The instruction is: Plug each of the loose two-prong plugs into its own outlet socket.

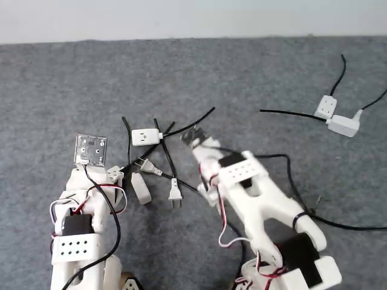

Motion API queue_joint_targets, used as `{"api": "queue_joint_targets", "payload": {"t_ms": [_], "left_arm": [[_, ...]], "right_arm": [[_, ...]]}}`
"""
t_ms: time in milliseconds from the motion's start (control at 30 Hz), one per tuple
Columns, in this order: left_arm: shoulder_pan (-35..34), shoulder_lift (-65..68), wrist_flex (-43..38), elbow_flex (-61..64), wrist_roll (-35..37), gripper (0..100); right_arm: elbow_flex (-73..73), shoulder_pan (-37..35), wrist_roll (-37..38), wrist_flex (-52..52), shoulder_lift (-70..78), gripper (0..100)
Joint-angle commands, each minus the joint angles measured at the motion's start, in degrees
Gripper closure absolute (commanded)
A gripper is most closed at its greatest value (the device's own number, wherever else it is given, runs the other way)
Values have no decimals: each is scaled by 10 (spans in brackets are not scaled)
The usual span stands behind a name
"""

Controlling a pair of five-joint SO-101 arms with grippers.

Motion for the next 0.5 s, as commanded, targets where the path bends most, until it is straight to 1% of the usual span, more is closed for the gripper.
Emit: {"api": "queue_joint_targets", "payload": {"t_ms": [0,167,267,333,467], "left_arm": [[1,-10,-16,-7,-7,729],[1,-11,-17,-7,-7,729],[1,-9,-17,-7,-7,729],[1,-11,-17,-7,-7,729],[2,-10,-18,-7,-7,729]], "right_arm": [[-68,23,3,-1,2,991],[-138,27,18,2,94,990],[-189,40,13,36,168,986],[-229,53,-5,66,205,947],[-280,62,-13,104,234,818]]}}
